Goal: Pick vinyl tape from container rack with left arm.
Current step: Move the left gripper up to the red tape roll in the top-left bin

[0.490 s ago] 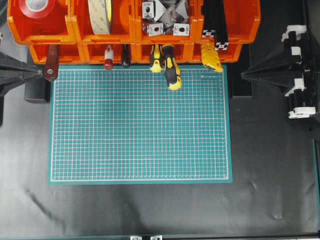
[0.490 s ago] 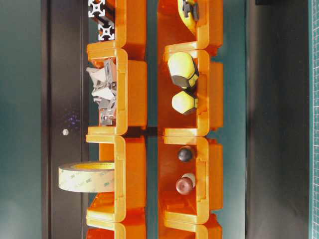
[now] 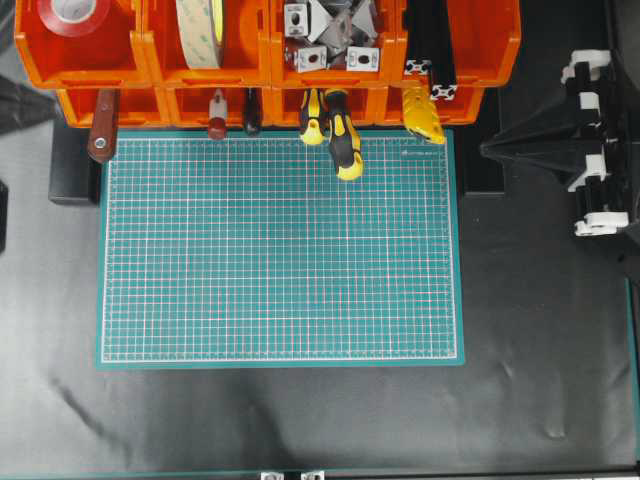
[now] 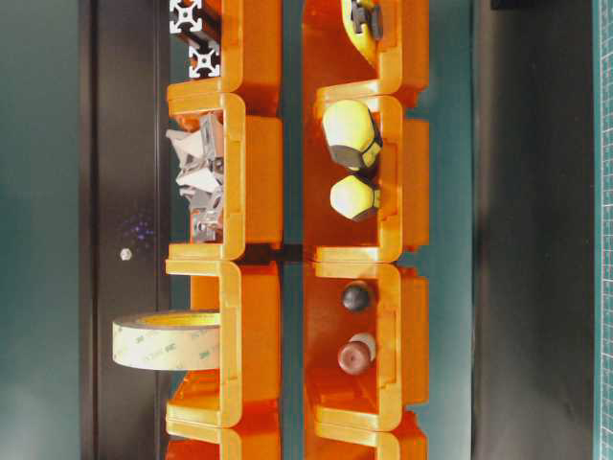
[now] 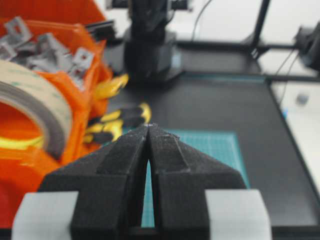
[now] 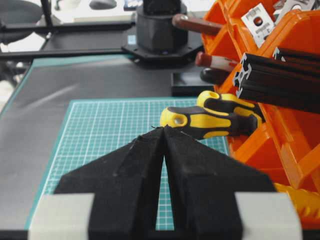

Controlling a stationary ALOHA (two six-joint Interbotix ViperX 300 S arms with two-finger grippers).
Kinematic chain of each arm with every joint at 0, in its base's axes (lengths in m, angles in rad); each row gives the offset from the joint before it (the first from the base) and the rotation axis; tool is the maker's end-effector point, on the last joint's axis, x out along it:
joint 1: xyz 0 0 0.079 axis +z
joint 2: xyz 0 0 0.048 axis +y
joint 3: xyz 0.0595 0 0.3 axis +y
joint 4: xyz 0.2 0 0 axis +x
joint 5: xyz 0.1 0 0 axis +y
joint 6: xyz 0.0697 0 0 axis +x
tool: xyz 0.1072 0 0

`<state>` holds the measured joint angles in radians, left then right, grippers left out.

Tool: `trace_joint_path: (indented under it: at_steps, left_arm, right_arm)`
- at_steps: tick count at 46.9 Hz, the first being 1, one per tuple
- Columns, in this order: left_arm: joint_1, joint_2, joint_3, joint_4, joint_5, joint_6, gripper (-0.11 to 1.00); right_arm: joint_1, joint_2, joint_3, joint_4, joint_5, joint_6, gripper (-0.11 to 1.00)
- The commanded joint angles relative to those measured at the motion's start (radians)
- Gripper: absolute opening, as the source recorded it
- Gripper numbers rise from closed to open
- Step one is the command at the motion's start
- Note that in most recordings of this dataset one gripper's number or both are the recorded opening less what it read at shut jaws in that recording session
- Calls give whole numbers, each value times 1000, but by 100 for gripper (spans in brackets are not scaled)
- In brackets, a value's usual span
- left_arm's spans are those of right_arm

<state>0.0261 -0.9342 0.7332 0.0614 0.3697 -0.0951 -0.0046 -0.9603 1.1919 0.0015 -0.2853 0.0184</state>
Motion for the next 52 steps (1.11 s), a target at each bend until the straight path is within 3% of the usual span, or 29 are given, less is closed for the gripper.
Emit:
trace_joint_path:
  at_steps: [1, 15, 24, 38, 45, 52]
  left_arm:
    - [34, 55, -158, 3, 179, -2, 0]
    - [126, 235, -451, 9, 606, 28, 0]
    - [137, 357, -568, 17, 867, 123, 0]
    - [176, 451, -650, 20, 1028, 302, 3]
    - [206, 472, -664, 21, 1031, 360, 22]
    - [219, 485, -657, 21, 1034, 360, 66]
  right_arm:
    - [-2, 8, -25, 3, -12, 2, 0]
    - [-2, 8, -25, 3, -11, 0, 0]
    - [-2, 8, -25, 2, -8, 0, 0]
    - [-2, 5, -25, 3, -8, 2, 0]
    - [-2, 3, -25, 2, -9, 2, 0]
    - [-2, 3, -23, 3, -8, 2, 0]
